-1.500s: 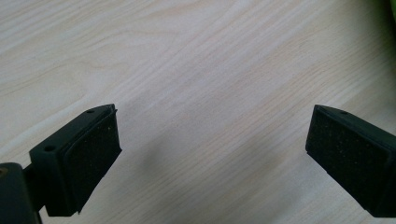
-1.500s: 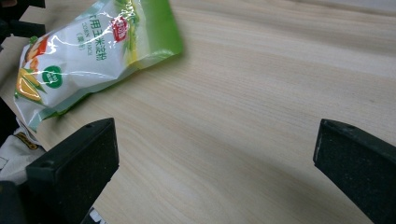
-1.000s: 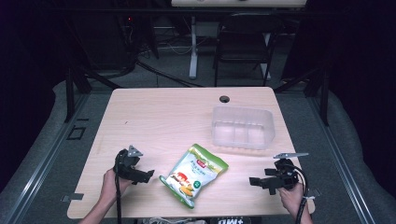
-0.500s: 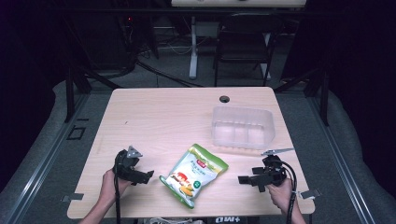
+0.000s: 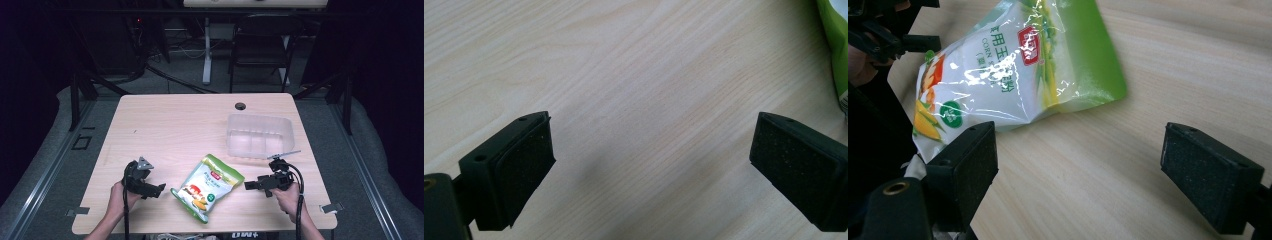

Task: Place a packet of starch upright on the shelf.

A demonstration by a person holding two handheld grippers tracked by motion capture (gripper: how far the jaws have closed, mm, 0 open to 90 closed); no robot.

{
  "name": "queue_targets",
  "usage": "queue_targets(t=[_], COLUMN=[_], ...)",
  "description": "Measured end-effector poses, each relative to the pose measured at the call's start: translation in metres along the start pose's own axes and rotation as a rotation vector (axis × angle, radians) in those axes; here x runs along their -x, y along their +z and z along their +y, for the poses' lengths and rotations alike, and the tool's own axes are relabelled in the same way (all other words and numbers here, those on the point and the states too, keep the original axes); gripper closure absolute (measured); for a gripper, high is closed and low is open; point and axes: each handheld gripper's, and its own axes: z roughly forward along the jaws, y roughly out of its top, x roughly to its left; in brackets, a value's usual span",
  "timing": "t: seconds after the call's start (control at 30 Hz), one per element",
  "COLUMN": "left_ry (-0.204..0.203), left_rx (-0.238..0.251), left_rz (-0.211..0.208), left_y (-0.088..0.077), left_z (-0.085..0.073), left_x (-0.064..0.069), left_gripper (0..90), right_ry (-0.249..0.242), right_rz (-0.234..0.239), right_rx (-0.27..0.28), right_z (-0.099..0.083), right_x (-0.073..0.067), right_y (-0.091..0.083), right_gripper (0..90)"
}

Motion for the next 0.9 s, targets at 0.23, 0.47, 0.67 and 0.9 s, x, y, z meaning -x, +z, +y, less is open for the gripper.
queue_targets(t=[0.23,0.47,0.67,0.9], left_ry=[0.011,0.012,0.015,0.022], left_rx=[-0.003,0.002,0.003,0.008], left_rz=[0.000,-0.005,-0.004,-0.015], left_y=[-0.001,-0.001,-0.001,-0.001], left_z=[-0.001,0.000,0.000,0.000], left_x=[-0.001,0.001,0.001,0.001], left_gripper=[3.8,4.0,4.0,4.1], right_ry=[0.023,0.040,0.050,0.072], right_rz=[-0.013,-0.004,0.013,0.011], right_rx=[-0.018,-0.062,-0.089,-0.096], right_z=[0.011,0.013,0.012,0.012], right_x=[0.000,0.001,-0.002,-0.002], right_y=[0.013,0.023,0.031,0.038], right_gripper=[17.6,18.7,20.4,21.1])
